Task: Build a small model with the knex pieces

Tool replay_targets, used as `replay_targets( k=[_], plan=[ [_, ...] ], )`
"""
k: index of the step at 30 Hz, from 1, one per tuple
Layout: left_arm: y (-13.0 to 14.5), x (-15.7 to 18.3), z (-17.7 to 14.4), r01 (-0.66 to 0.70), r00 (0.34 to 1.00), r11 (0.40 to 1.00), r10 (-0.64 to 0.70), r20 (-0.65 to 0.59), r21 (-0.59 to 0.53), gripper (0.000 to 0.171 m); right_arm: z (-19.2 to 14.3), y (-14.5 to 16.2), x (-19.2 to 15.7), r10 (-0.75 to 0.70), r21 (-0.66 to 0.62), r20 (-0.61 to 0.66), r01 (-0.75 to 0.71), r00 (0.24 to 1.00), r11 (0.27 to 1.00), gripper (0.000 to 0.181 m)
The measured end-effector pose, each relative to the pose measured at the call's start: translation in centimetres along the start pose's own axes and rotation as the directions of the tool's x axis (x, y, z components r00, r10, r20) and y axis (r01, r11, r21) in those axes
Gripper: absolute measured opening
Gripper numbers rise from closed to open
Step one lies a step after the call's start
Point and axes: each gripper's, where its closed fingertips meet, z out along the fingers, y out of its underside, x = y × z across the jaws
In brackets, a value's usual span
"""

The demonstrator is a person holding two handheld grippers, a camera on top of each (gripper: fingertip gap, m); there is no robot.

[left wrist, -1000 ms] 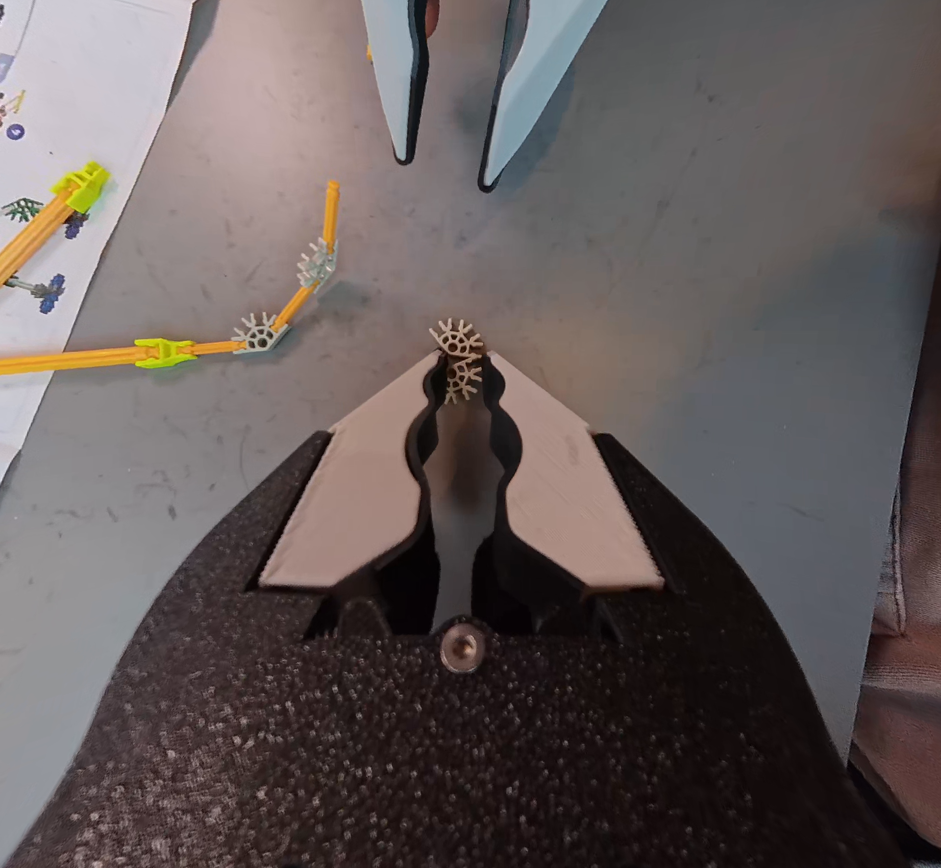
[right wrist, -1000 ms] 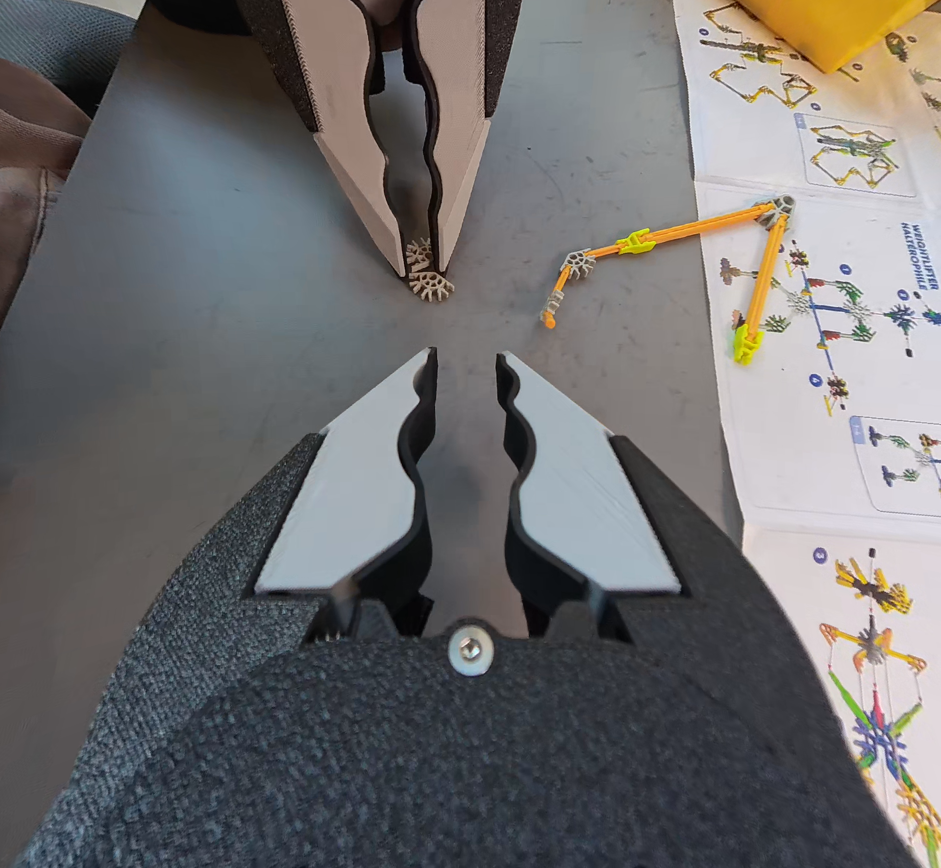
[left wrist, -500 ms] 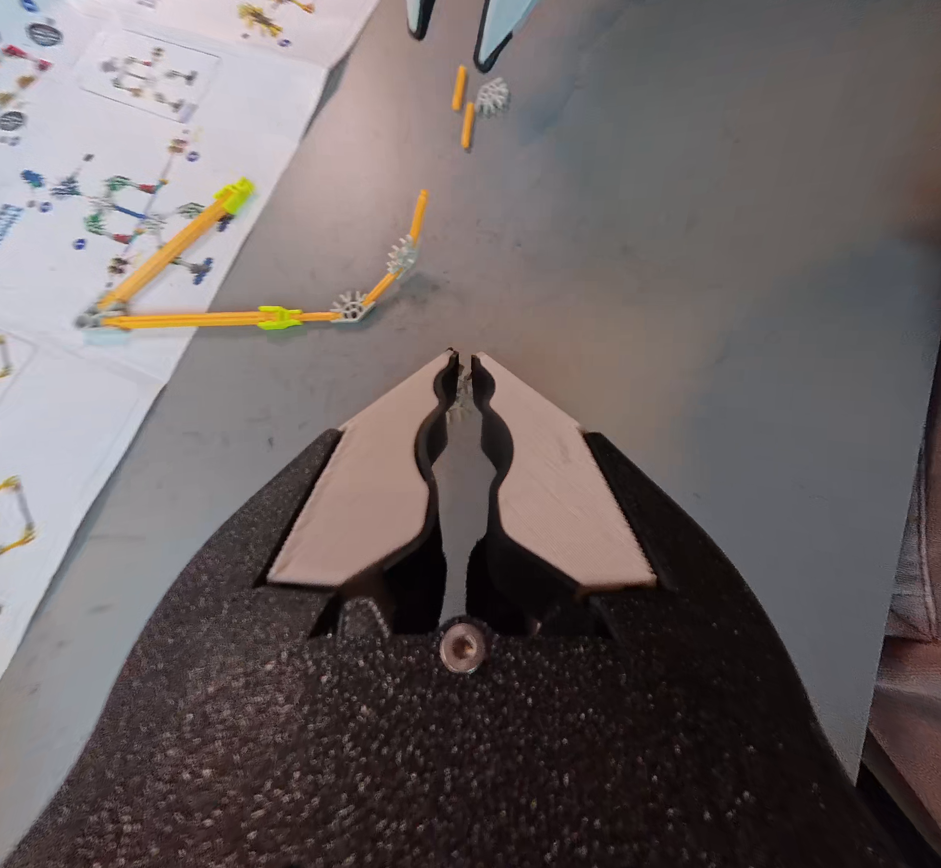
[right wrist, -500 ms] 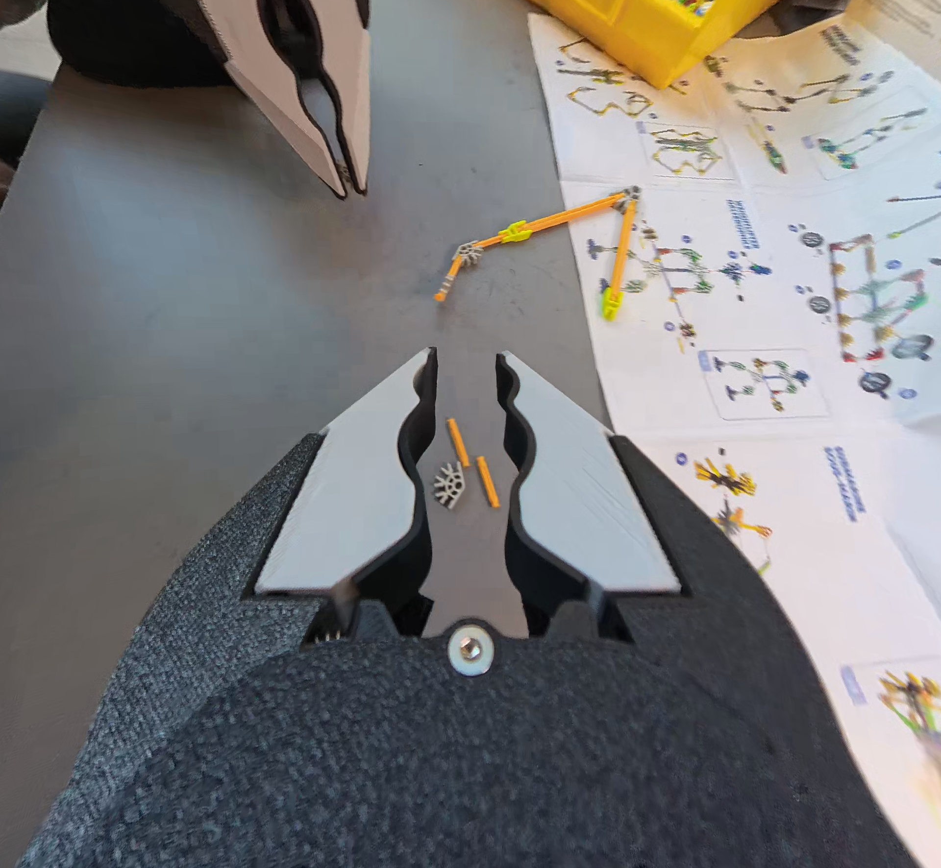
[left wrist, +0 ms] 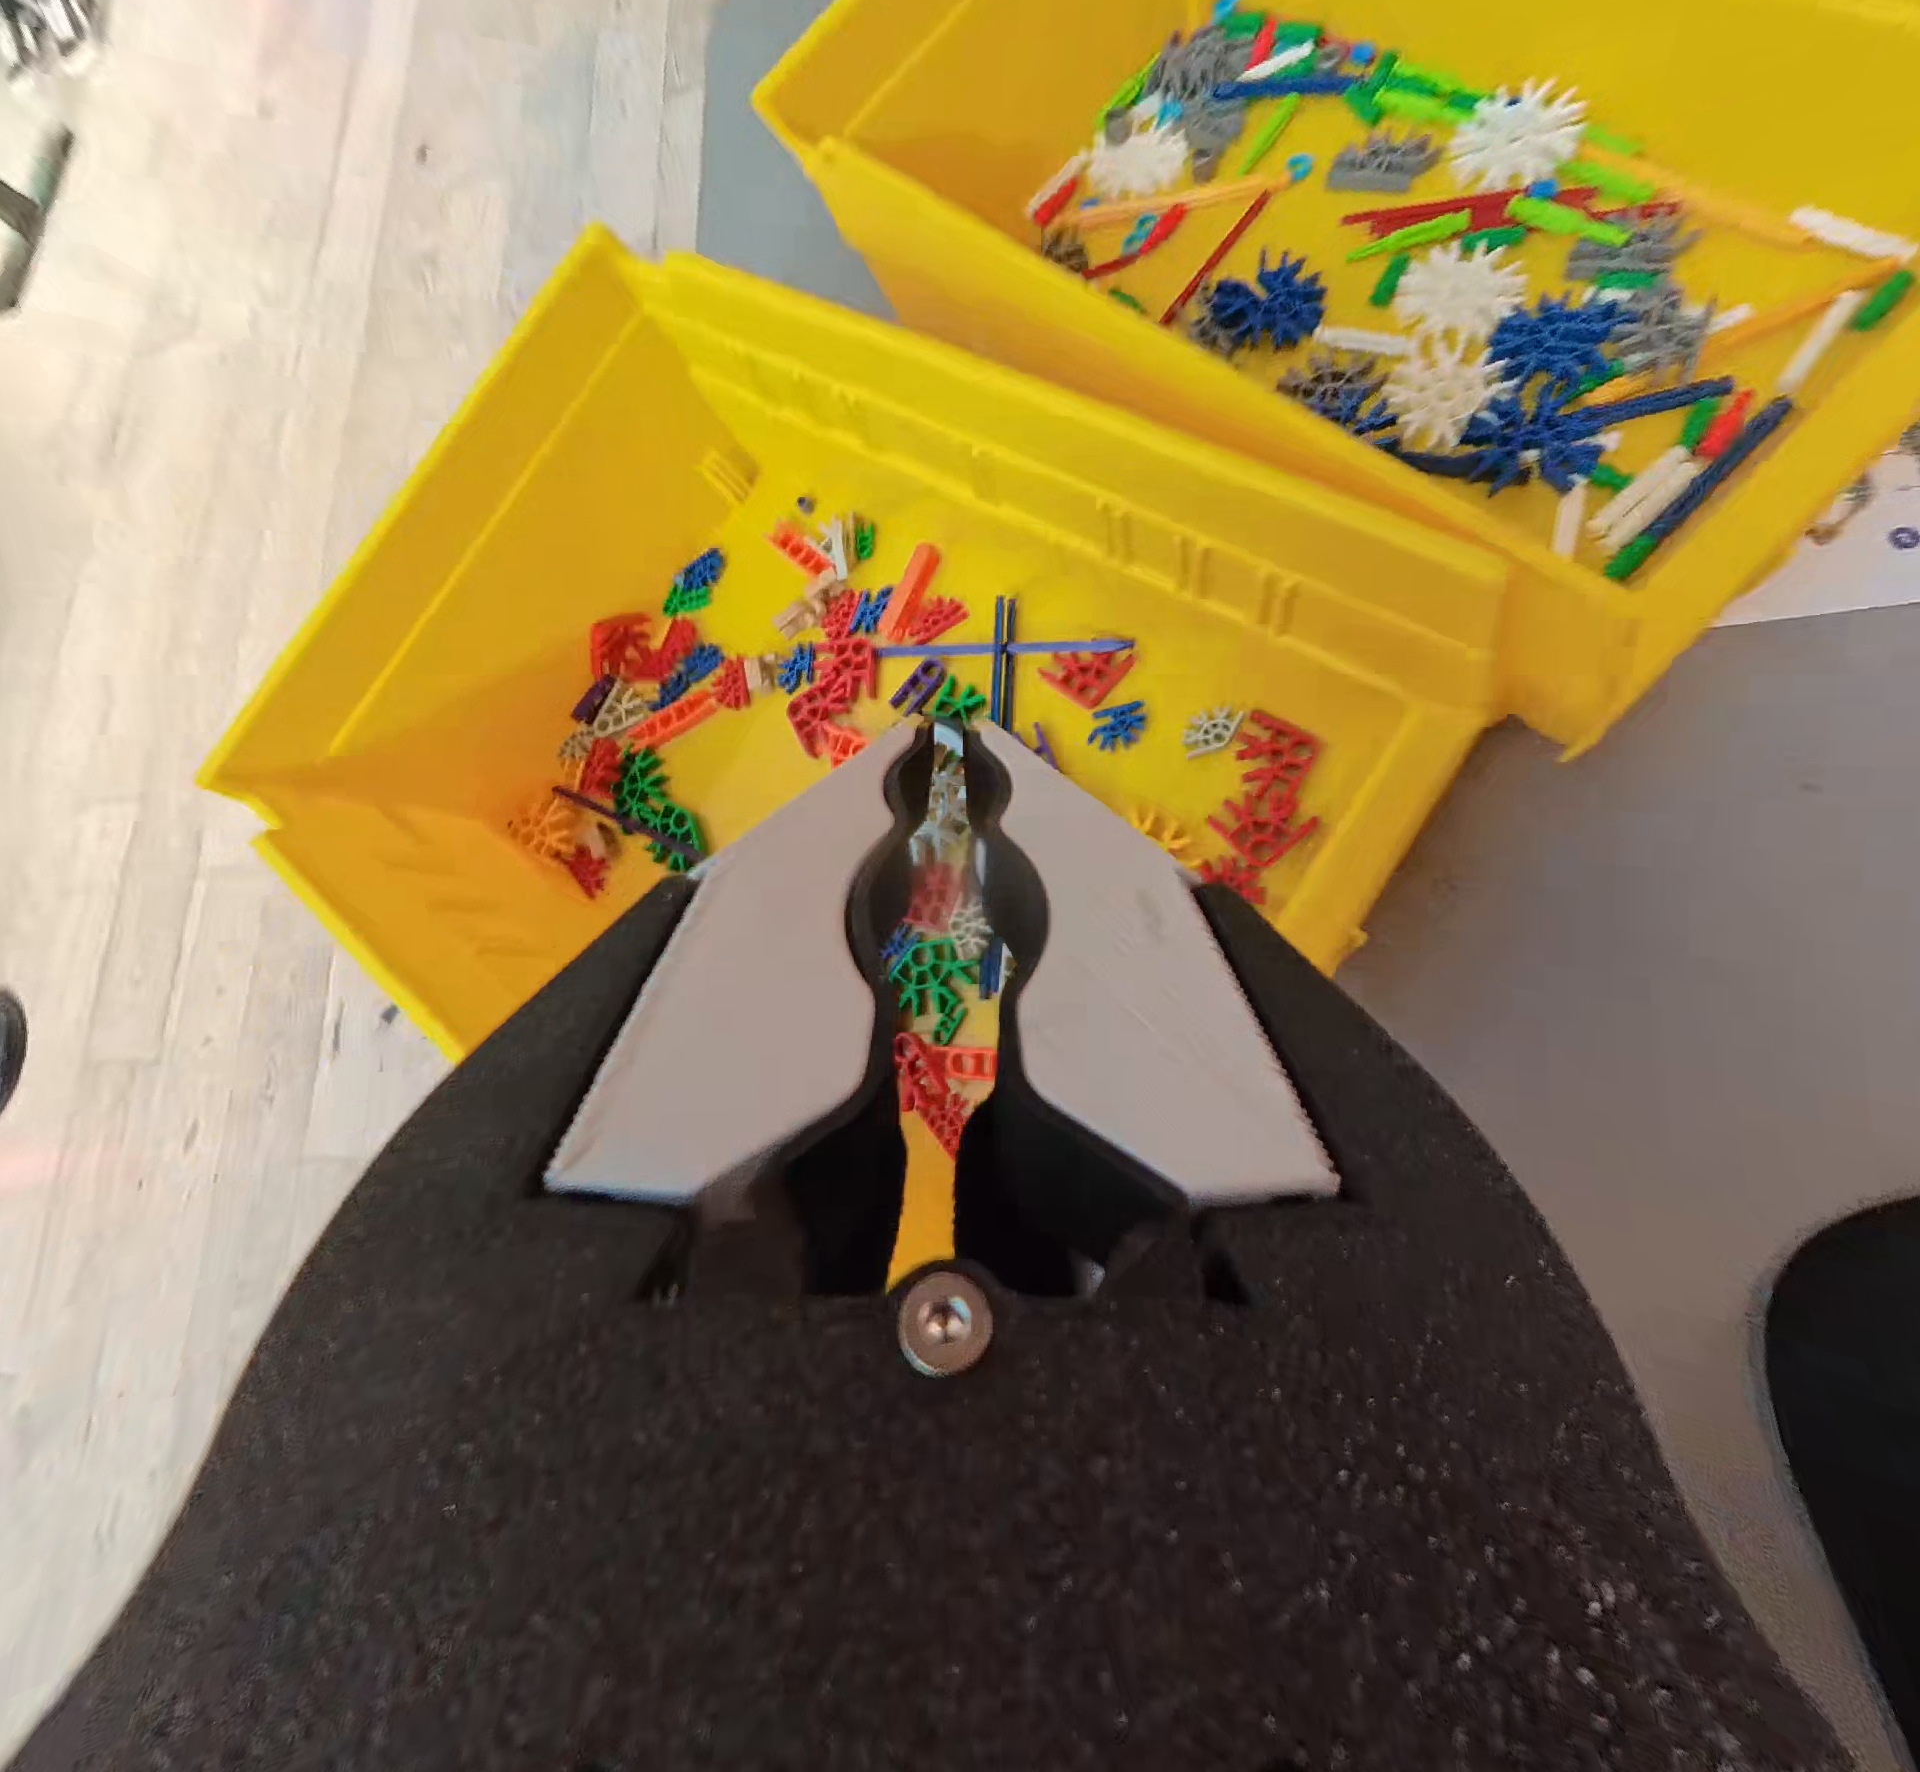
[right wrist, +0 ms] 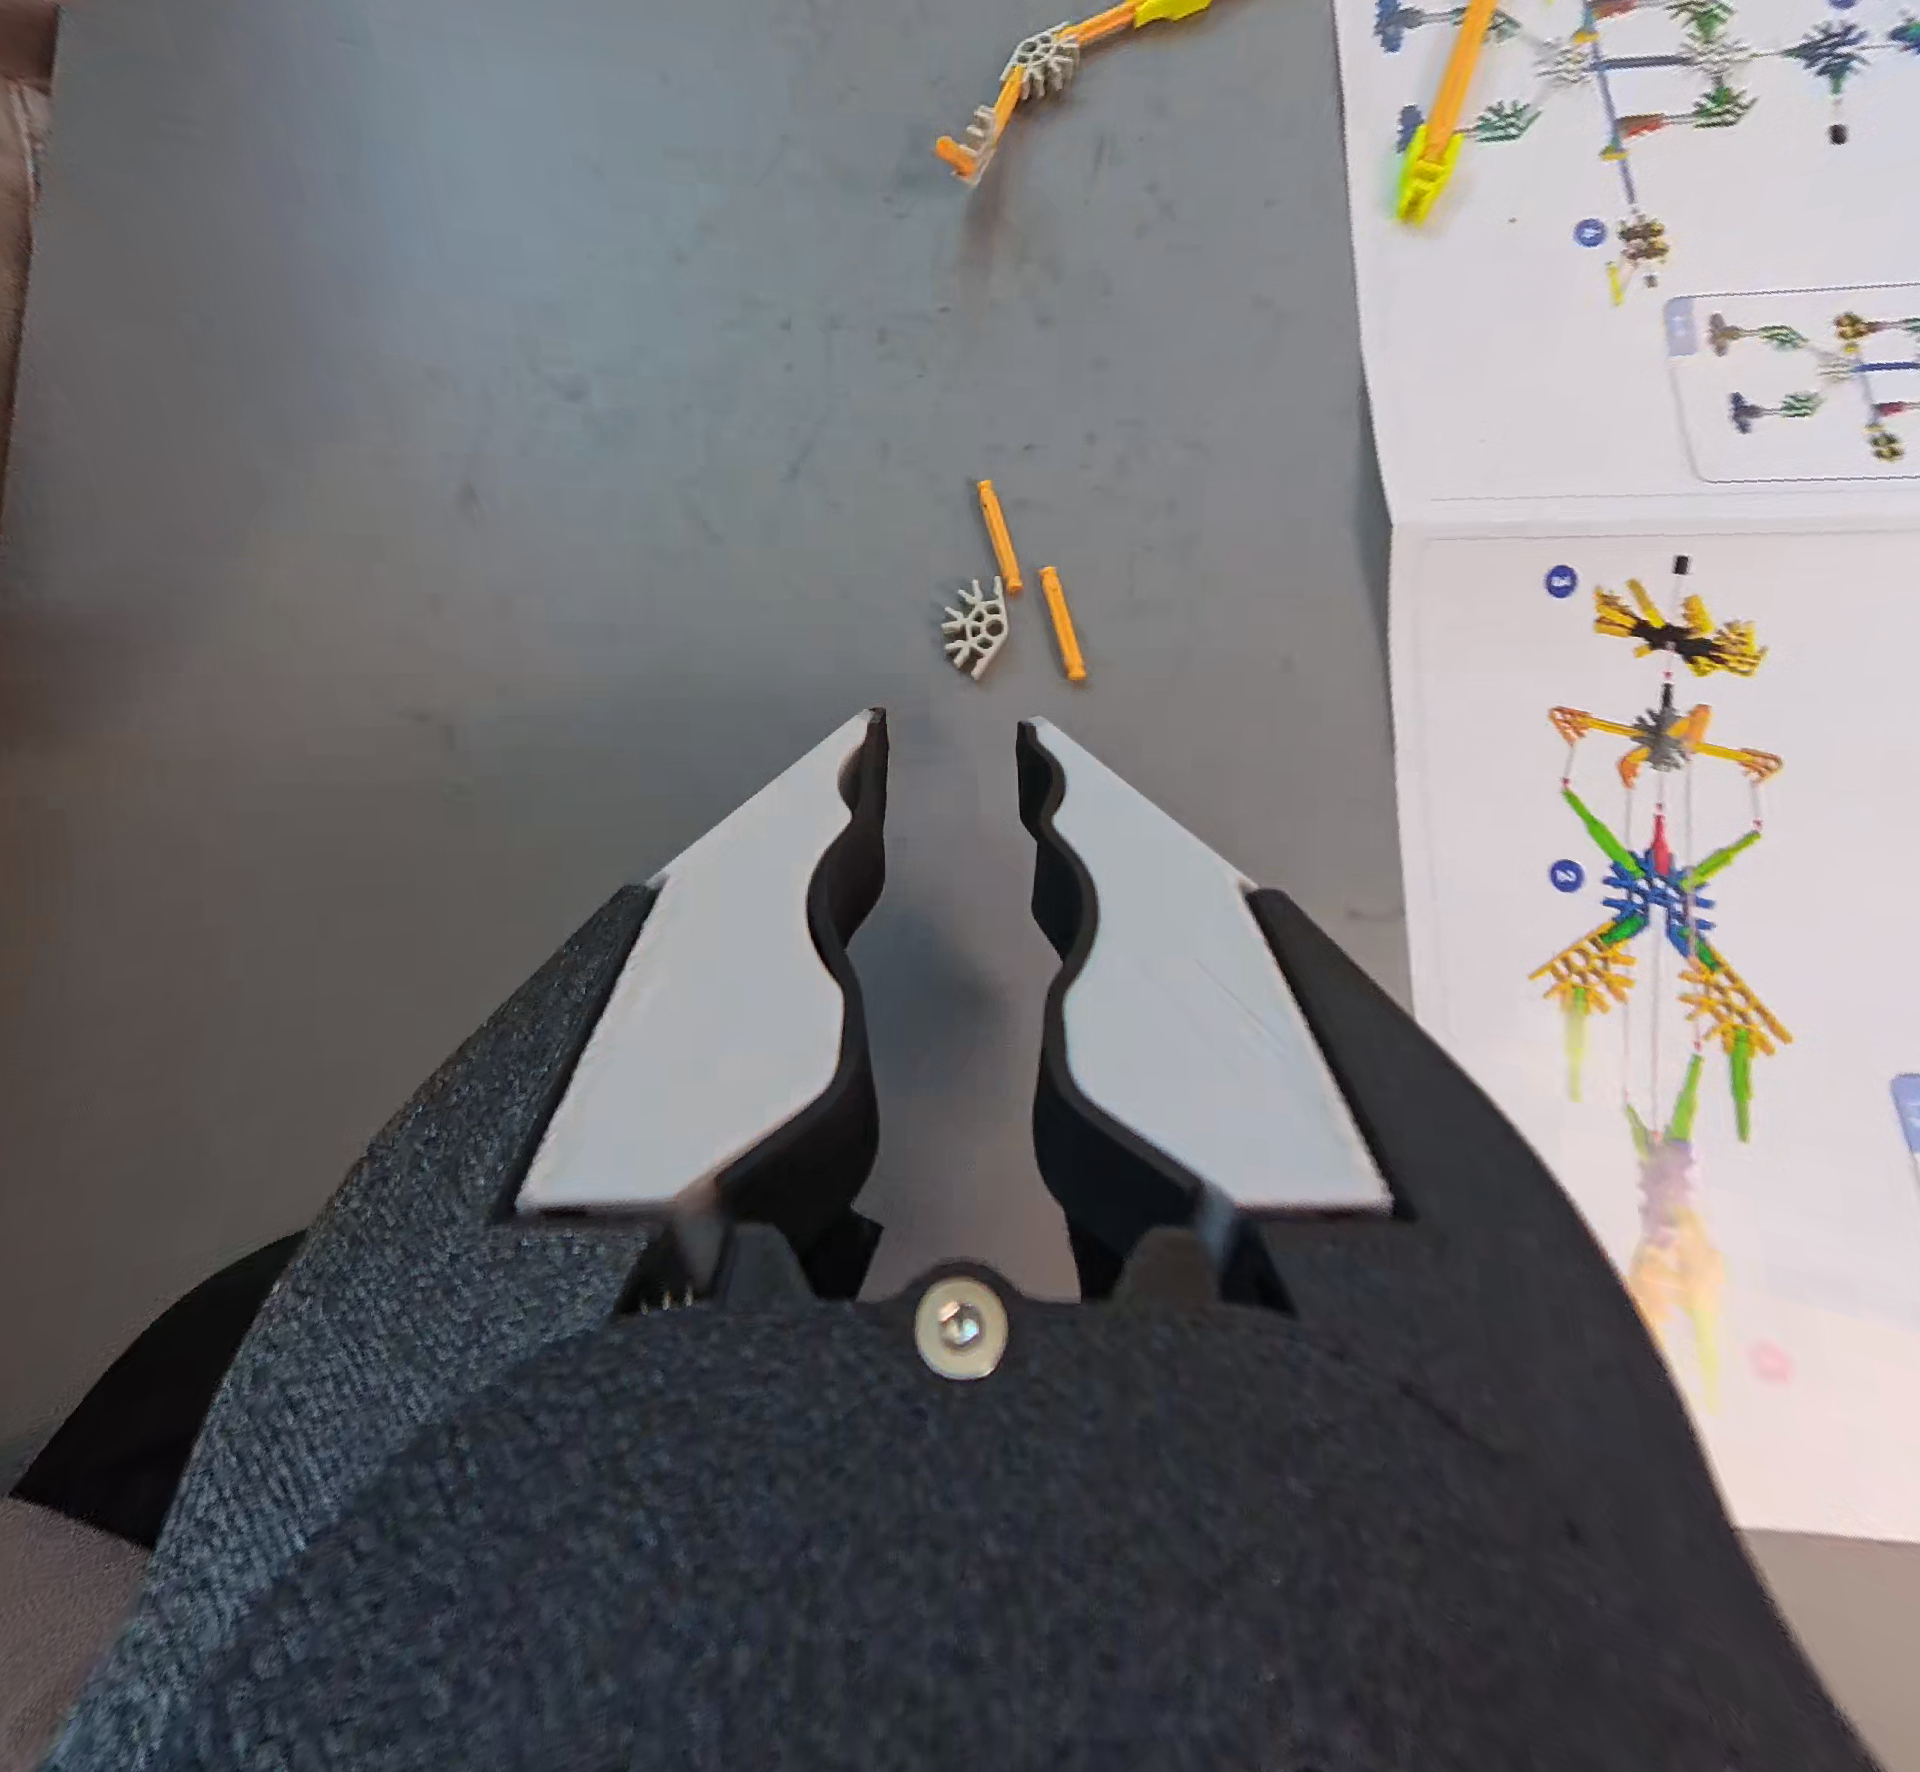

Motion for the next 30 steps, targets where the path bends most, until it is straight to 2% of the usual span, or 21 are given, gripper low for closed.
replay_targets(
  k=[2, 4, 5, 7, 11, 13, 15, 18, 21, 24, 27, 30],
  plan=[
    [1.7, -2.0, 1.7, 0.059, 0.998, 0.996, -0.058, 0.016, -0.060, 0.005, 0.7, 0.0, -0.6, -0.012, -0.022, 0.021, 0.012, 1.000, 1.000, 0.024],
    [2.7, -3.8, 2.7, 0.093, 0.994, 0.993, -0.088, 0.064, -0.079, 0.007, 1.1, 0.1, -0.8, -0.018, -0.038, 0.027, 0.019, 0.999, 0.999, 0.024],
    [2.7, -4.5, 3.0, 0.108, 0.991, 0.992, -0.102, 0.090, -0.069, 0.014, 1.3, 0.2, -0.9, -0.017, -0.043, 0.030, 0.018, 0.999, 0.999, 0.024],
    [2.0, -5.0, 2.8, 0.129, 0.985, 0.991, -0.126, 0.117, -0.020, 0.023, 1.5, 0.2, -0.9, -0.012, -0.045, 0.032, 0.014, 0.999, 0.999, 0.024],
    [-0.5, -3.2, 1.9, 0.111, 0.988, 0.989, -0.120, 0.098, 0.096, 0.025, 2.0, 0.4, -1.0, -0.012, -0.058, 0.039, 0.014, 0.999, 0.998, 0.024],
    [-2.0, 0.8, 1.5, 0.083, 0.996, 0.986, -0.079, -0.032, 0.141, 0.025, 2.2, 0.5, -1.2, -0.018, -0.067, 0.042, 0.021, 0.999, 0.998, 0.024],
    [-3.5, 7.1, 0.5, 0.045, 0.974, 0.980, 0.000, -0.226, 0.195, 0.025, 2.4, 0.3, -1.2, -0.022, -0.067, 0.041, 0.024, 0.999, 0.997, 0.024],
    [-4.3, 18.3, -1.8, -0.094, 0.863, 0.955, 0.219, -0.455, 0.282, 0.025, 2.5, 0.2, -1.3, -0.023, -0.063, 0.039, 0.026, 0.999, 0.998, 0.024],
    [-3.7, 28.6, -3.9, -0.246, 0.716, 0.888, 0.437, -0.545, 0.388, 0.024, 2.7, -0.1, -1.1, -0.040, -0.058, 0.018, 0.041, 0.999, 0.997, 0.023],
    [-2.7, 37.2, -5.7, -0.301, 0.548, 0.824, 0.561, -0.621, 0.479, 0.023, 3.0, -0.5, -0.8, -0.047, -0.050, -0.009, 0.047, 0.999, 0.998, 0.022],
    [-2.2, 43.2, -6.9, -0.303, 0.420, 0.781, 0.624, -0.659, 0.546, 0.023, 3.1, -0.7, -0.1, -0.034, -0.047, -0.050, 0.032, 0.998, 0.998, 0.022],
    [-2.3, 47.1, -8.3, -0.257, 0.319, 0.757, 0.653, -0.686, 0.601, 0.022, 3.4, -1.2, 0.4, -0.028, -0.029, -0.084, 0.026, 0.996, 0.999, 0.022]
  ],
)
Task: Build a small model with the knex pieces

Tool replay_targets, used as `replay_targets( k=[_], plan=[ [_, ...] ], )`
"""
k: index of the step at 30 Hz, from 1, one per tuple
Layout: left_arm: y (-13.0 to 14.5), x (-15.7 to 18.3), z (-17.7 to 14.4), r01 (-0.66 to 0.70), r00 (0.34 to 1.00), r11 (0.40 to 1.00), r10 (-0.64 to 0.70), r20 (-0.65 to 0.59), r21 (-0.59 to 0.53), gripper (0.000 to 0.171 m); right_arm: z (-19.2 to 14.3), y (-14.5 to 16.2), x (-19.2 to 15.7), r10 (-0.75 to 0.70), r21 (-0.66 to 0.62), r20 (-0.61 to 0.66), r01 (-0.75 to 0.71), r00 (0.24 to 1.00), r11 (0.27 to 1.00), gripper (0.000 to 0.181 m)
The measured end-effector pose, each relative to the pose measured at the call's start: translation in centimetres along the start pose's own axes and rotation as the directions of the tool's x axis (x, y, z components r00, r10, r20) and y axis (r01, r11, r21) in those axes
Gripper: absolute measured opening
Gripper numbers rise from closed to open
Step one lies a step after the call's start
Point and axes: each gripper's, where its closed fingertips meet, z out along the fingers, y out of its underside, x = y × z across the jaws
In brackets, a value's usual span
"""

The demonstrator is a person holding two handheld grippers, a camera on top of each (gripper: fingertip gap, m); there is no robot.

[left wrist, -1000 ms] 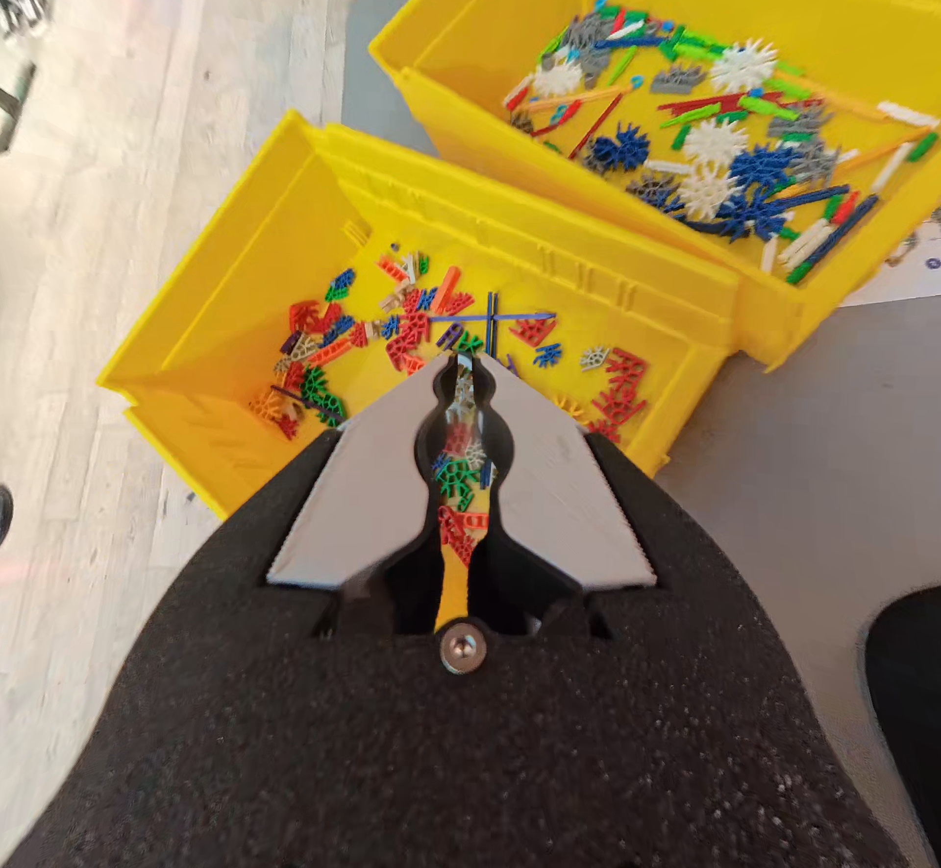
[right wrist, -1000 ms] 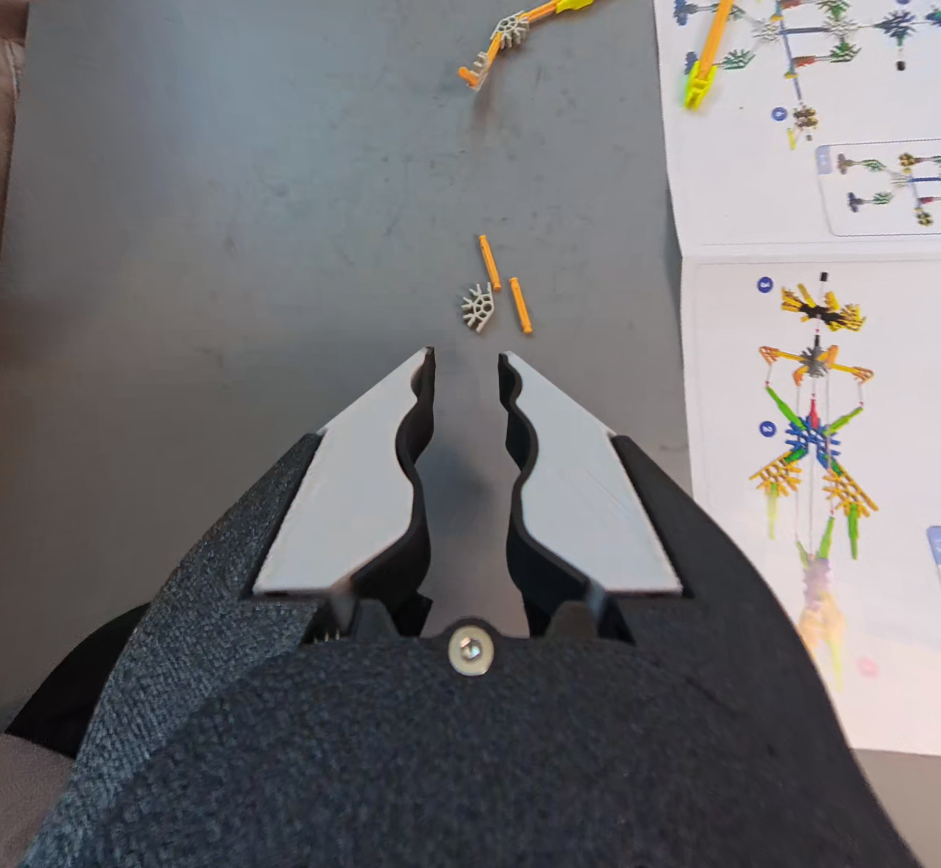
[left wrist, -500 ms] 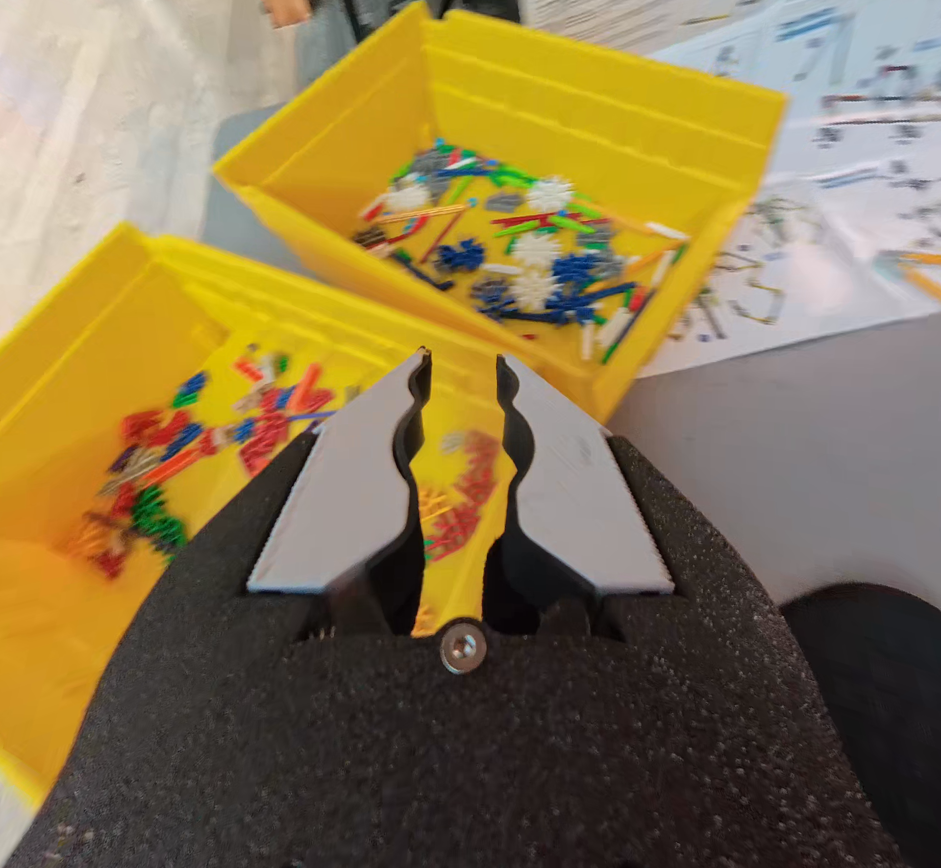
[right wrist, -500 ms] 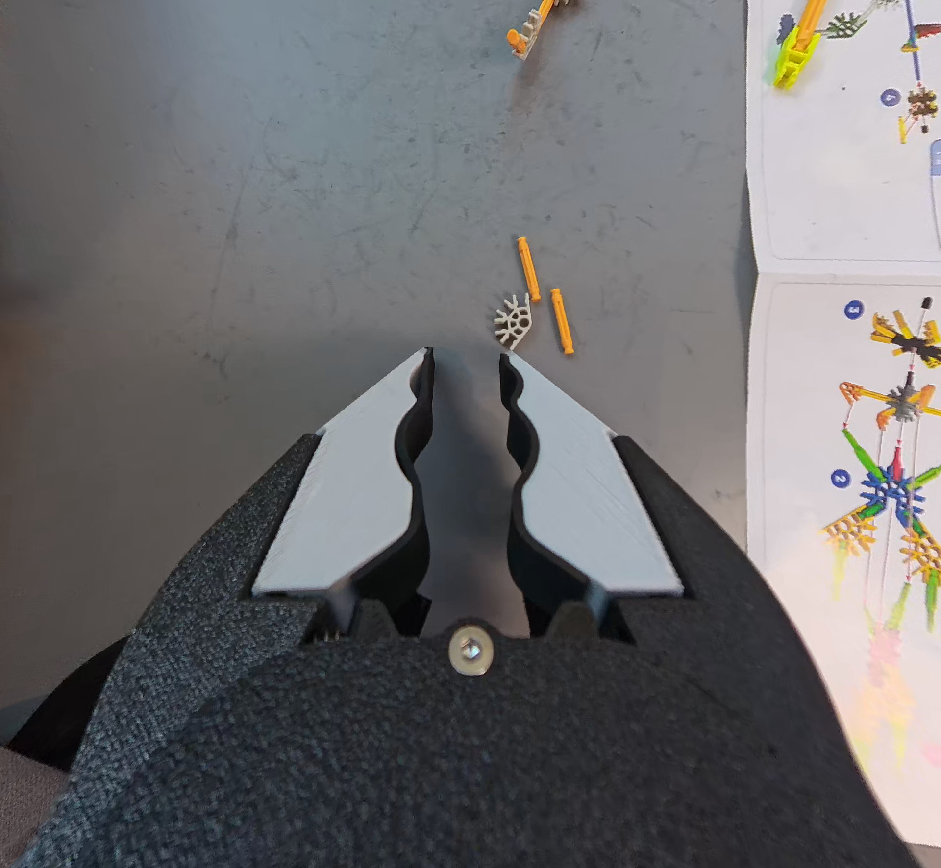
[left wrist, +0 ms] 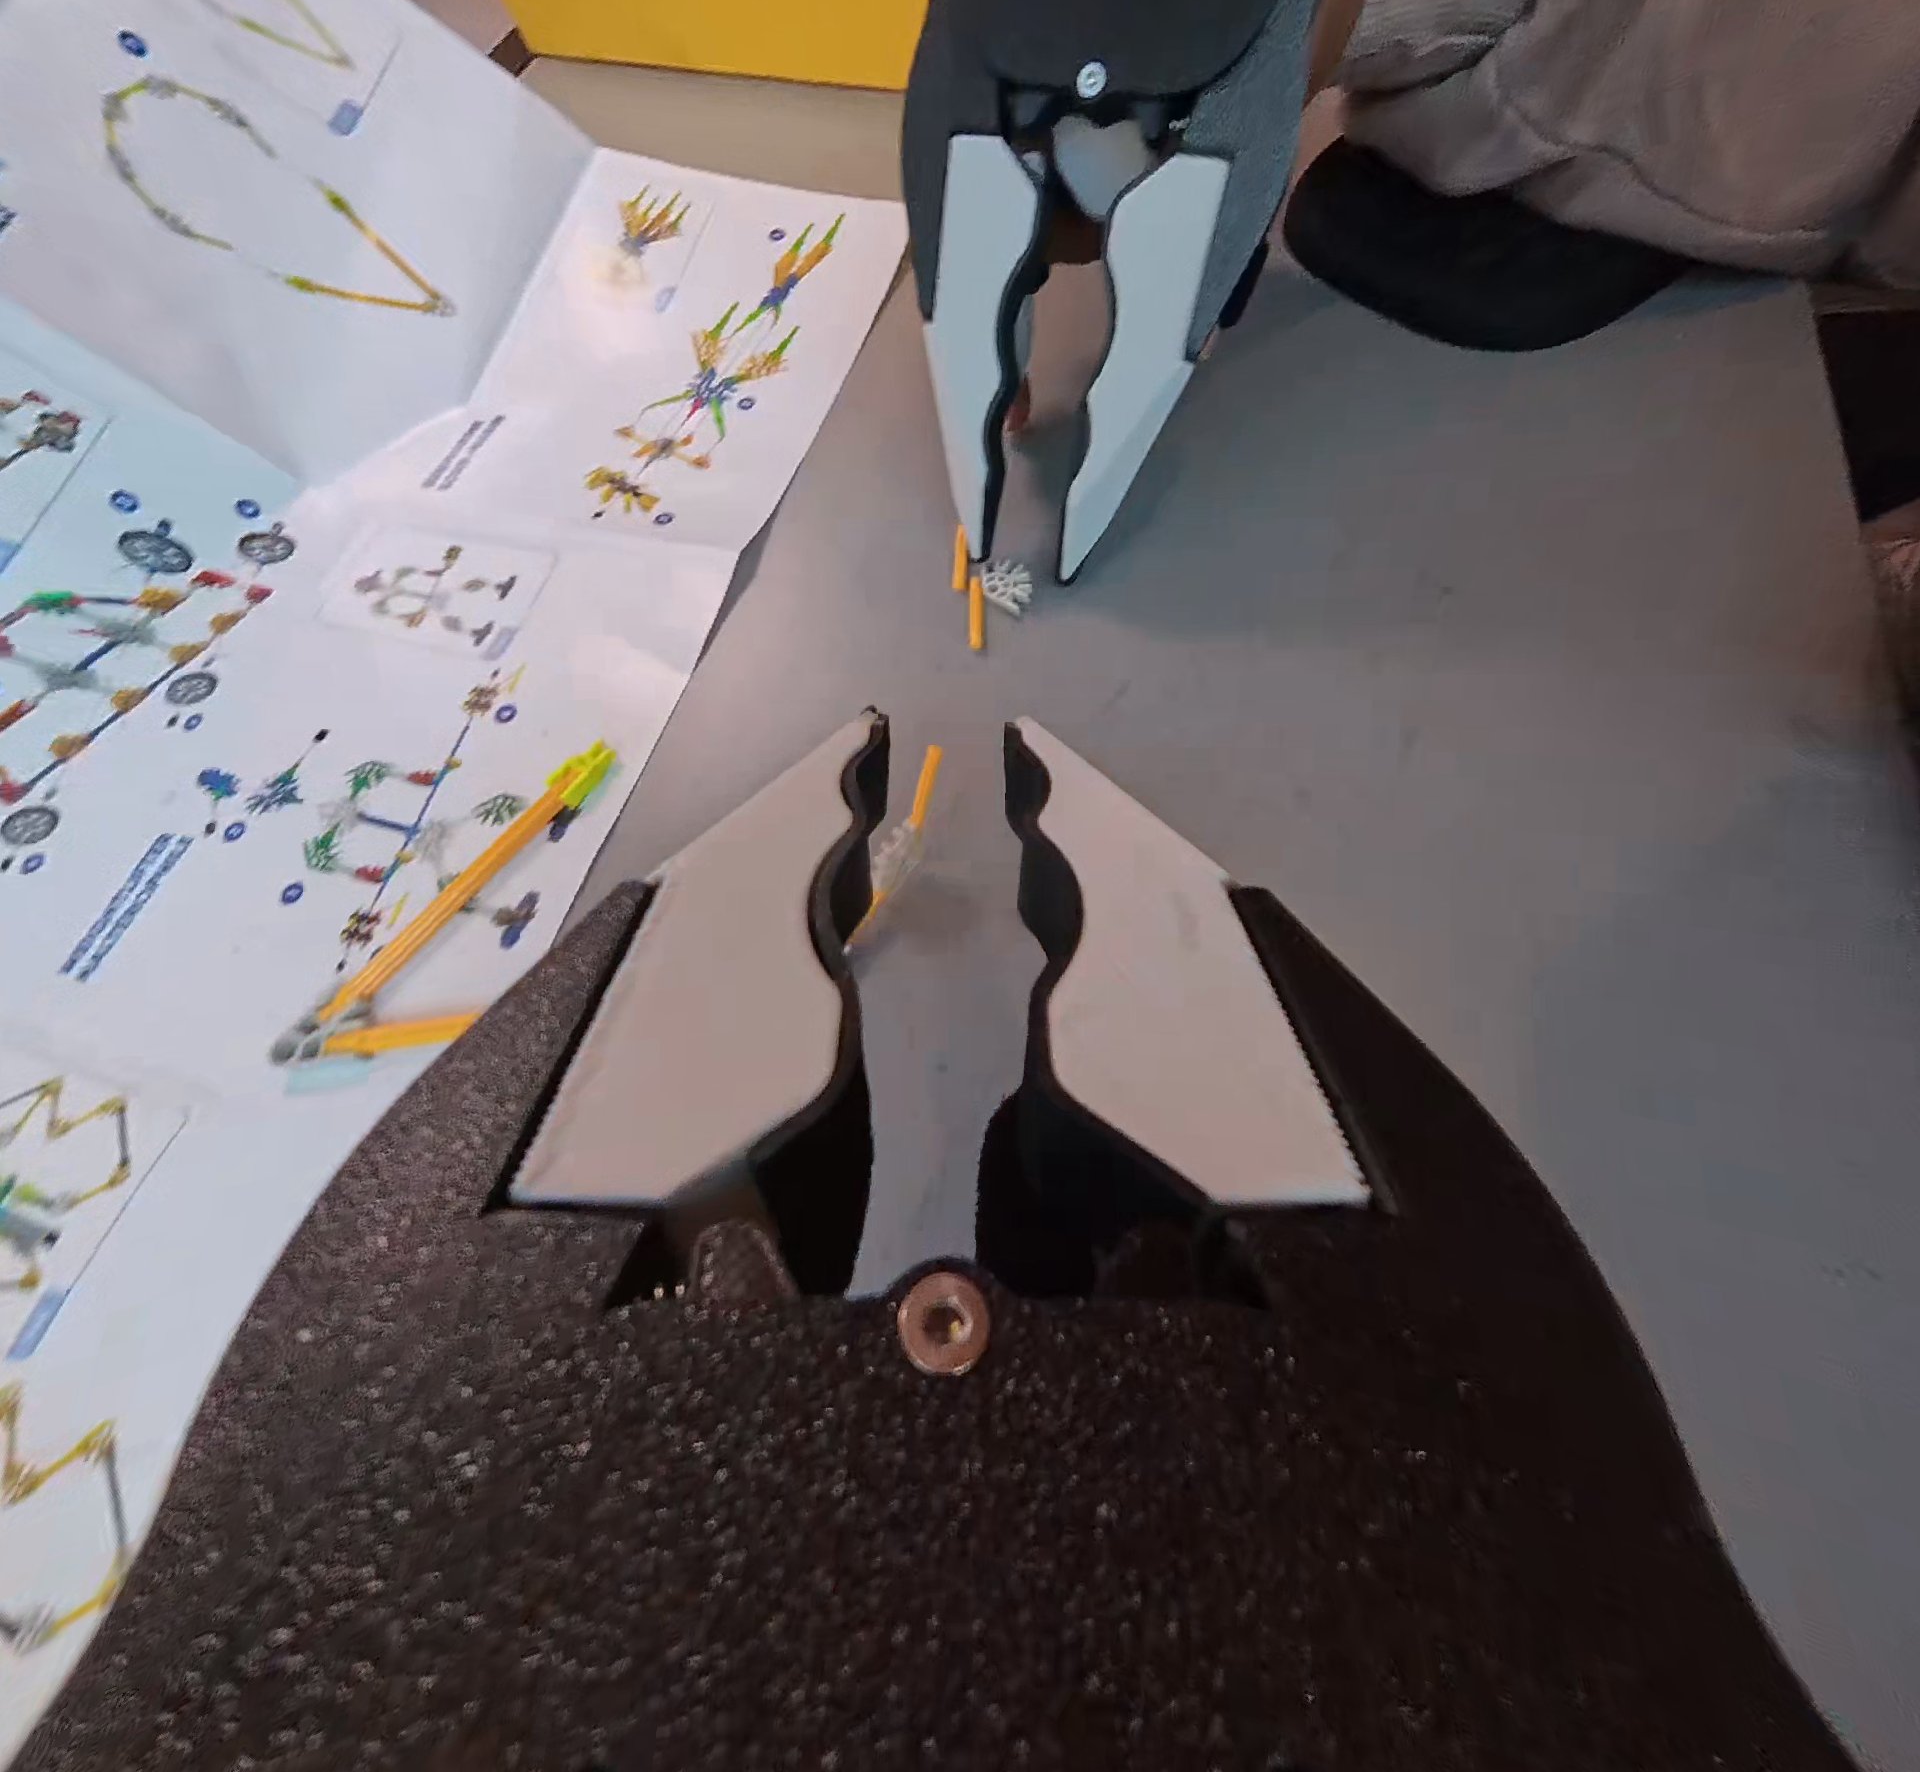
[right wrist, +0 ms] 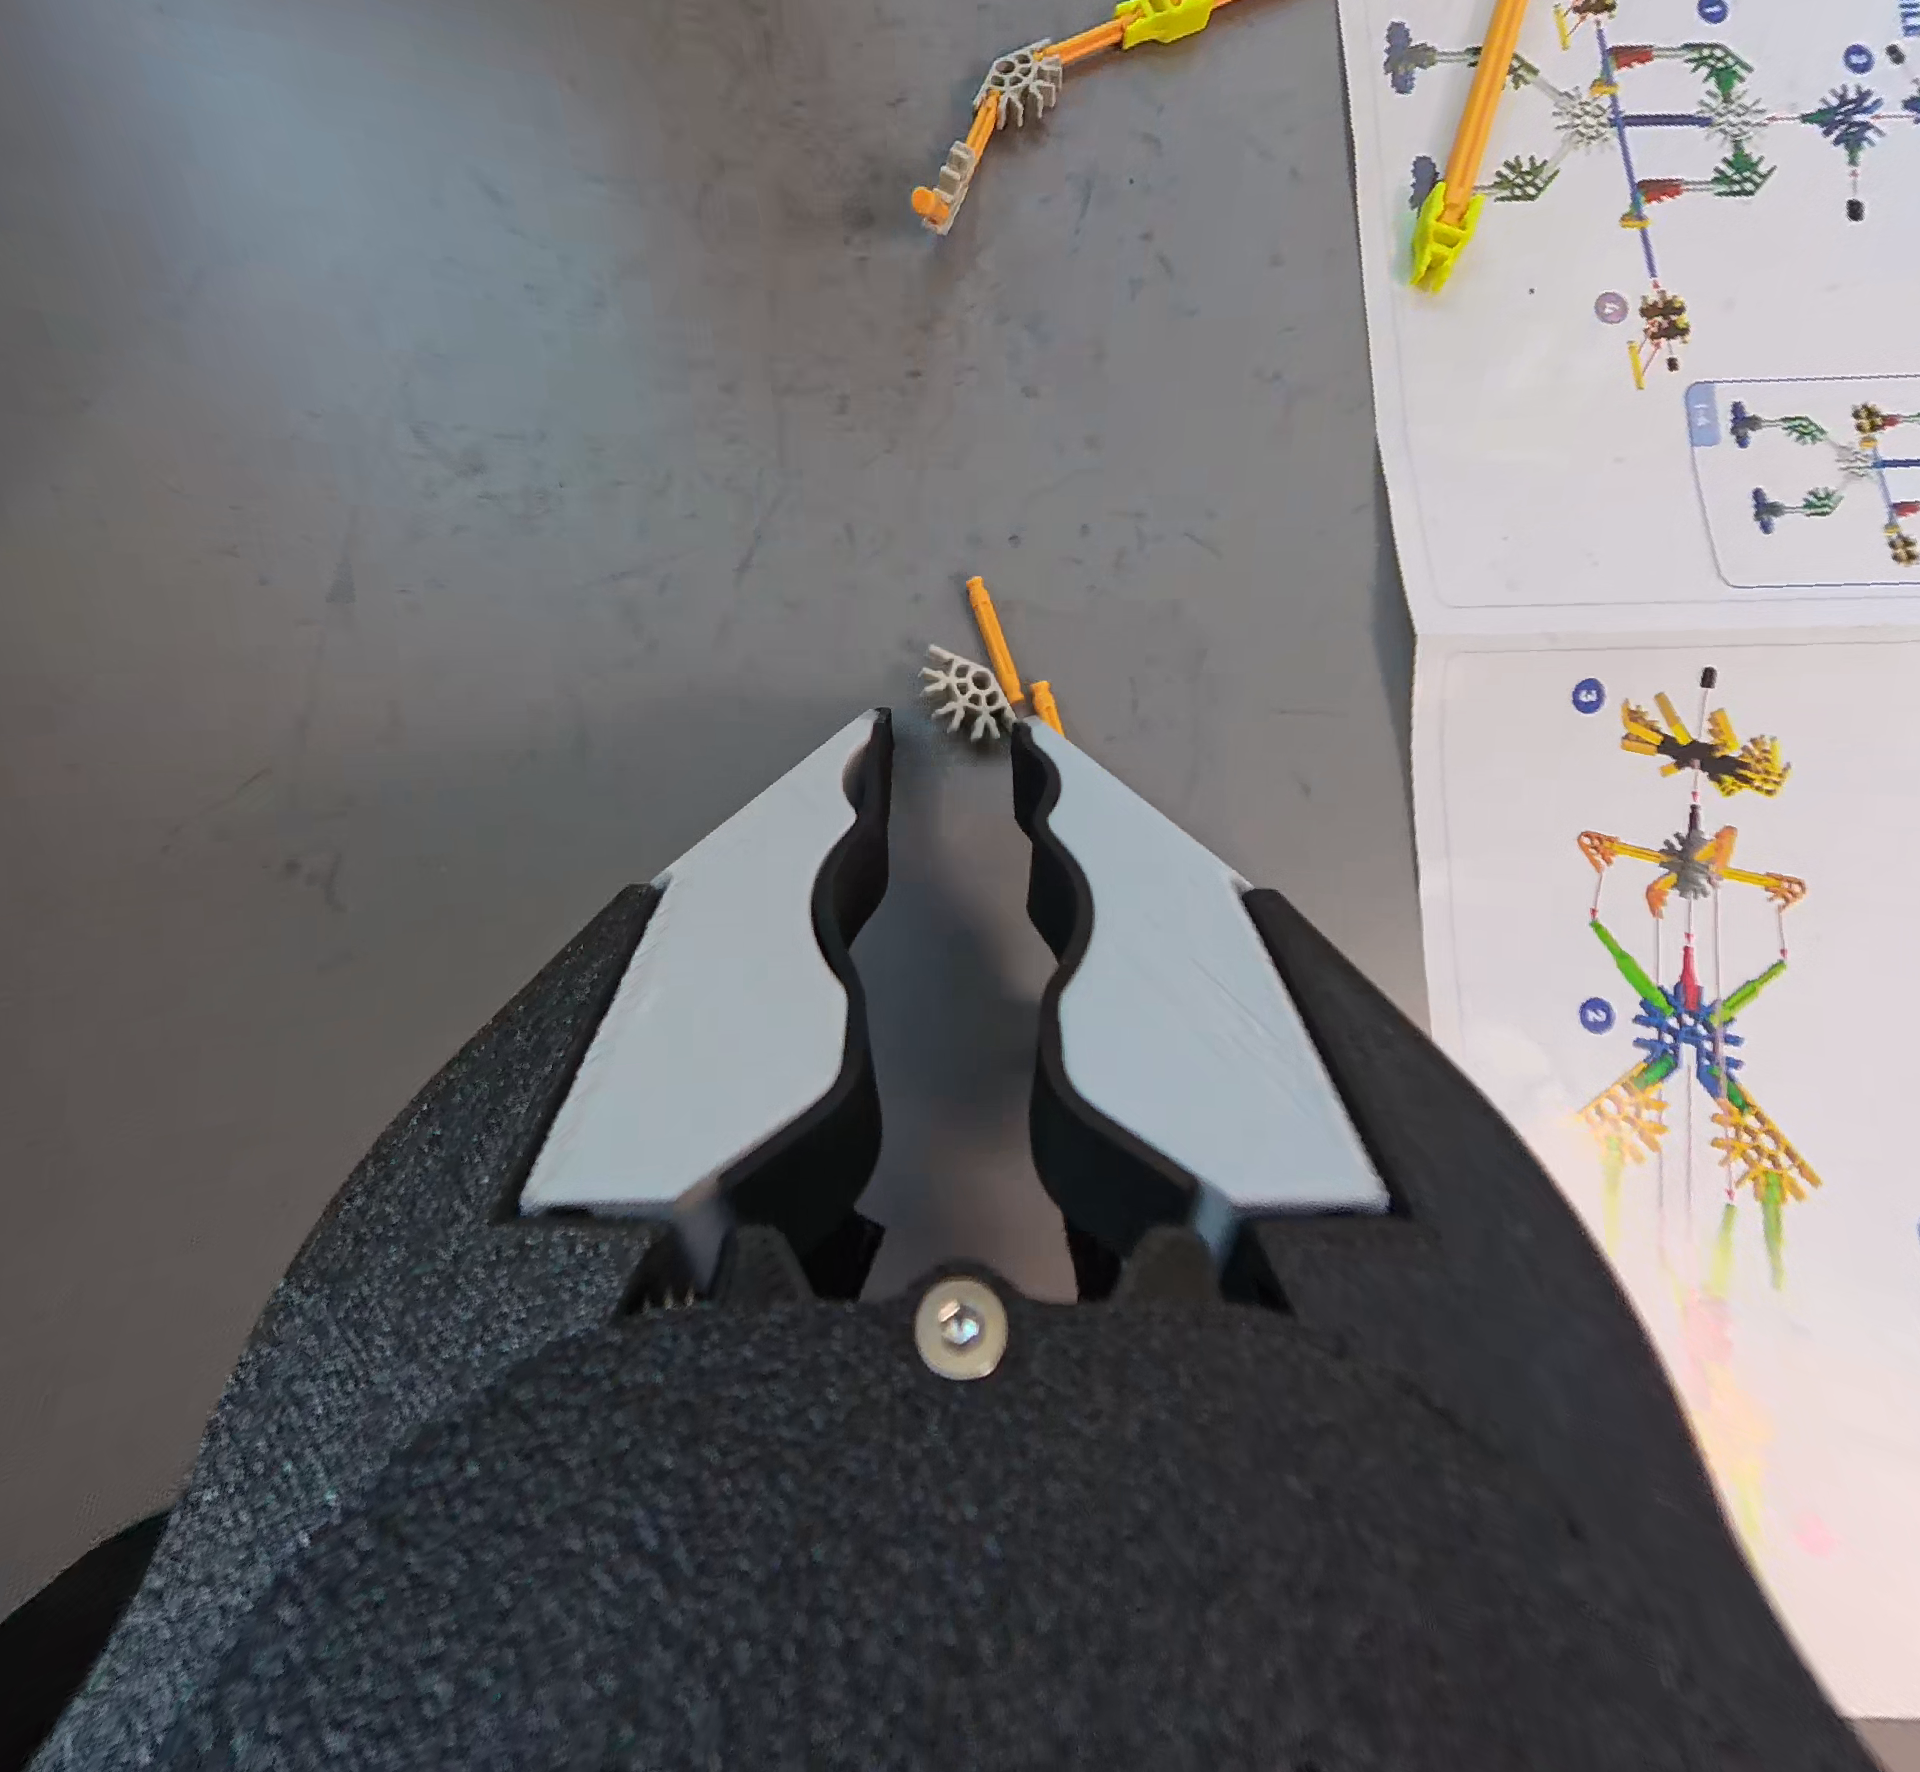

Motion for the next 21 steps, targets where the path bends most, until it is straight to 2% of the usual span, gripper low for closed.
replay_targets(
  k=[2, 4, 9, 15, 19, 21],
  plan=[
    [-0.5, 1.4, 1.1, -0.020, 0.998, 1.000, 0.021, -0.057, 0.016, 0.021, 0.3, -0.2, -0.1, -0.010, 0.011, -0.002, 0.010, 1.000, 1.000, 0.016],
    [-0.4, 2.6, 1.8, -0.022, 0.995, 1.000, 0.024, -0.100, 0.015, 0.021, 0.5, -0.5, -0.3, -0.022, 0.022, 0.002, 0.022, 1.000, 1.000, 0.002],
    [1.1, 4.2, 3.0, 0.011, 0.992, 1.000, -0.014, -0.127, -0.026, 0.020, 0.5, -1.2, -1.5, -0.079, 0.048, 0.041, 0.077, 0.996, 0.996, 0.002],
    [-0.3, 4.4, 3.5, 0.010, 0.996, 1.000, -0.008, -0.089, 0.017, 0.021, -0.6, -5.7, -4.6, -0.191, 0.237, 0.077, 0.168, 0.979, 0.957, 0.003],
    [-0.5, 5.0, 3.2, 0.013, 0.992, 1.000, -0.009, -0.129, 0.026, 0.004, -0.7, -6.7, -5.1, -0.228, 0.260, 0.041, 0.210, 0.973, 0.942, 0.003],
    [-0.7, 5.1, 2.9, -0.003, 0.991, 0.999, 0.008, -0.130, 0.034, 0.003, -0.9, -7.0, -5.3, -0.222, 0.281, 0.051, 0.199, 0.974, 0.939, 0.003]
  ],
)
